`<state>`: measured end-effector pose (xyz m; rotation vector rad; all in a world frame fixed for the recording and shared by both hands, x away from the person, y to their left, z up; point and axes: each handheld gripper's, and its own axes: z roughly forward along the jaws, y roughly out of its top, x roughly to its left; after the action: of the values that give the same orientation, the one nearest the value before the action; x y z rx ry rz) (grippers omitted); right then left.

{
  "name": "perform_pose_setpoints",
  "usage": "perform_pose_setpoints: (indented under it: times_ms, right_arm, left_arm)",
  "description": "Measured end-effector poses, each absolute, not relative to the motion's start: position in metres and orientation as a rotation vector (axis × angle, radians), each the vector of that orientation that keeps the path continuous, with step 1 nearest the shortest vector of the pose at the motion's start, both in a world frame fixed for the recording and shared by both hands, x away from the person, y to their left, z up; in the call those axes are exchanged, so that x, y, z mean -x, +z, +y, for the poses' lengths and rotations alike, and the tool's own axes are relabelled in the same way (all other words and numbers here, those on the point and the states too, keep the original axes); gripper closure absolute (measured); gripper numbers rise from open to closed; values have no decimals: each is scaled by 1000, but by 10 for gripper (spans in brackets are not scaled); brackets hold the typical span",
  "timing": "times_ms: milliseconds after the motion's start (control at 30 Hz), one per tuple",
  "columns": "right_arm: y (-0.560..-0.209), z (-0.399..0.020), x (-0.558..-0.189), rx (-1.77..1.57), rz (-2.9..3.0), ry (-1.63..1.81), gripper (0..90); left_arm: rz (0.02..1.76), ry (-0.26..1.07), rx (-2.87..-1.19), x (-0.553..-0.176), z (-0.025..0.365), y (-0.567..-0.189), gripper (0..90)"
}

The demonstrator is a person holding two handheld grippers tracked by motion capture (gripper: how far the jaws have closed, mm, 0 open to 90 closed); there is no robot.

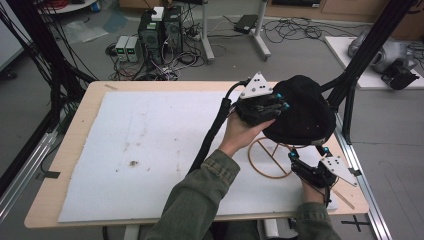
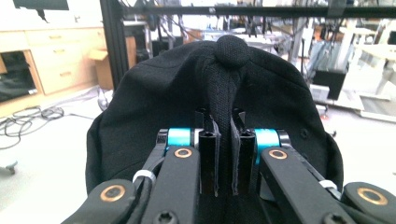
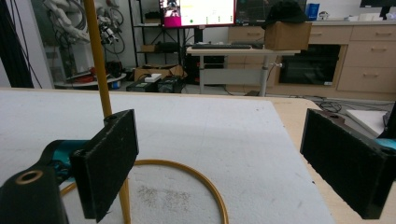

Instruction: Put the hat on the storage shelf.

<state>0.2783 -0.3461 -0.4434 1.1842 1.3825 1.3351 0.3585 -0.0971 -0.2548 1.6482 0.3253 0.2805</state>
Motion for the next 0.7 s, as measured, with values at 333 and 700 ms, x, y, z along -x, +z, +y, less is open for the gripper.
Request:
perform_pose_setpoints:
  times_ms: [333,700]
  right_arm:
    - [-444,-345,-278,-1175,1391,1334,106]
    - [-444,-345,-278,-1179,1388,1337,106]
  left_arm:
    - [342,277,-1724,-360,-101,-253,844]
    - [341,261,-1746,-360,-104,-259,814]
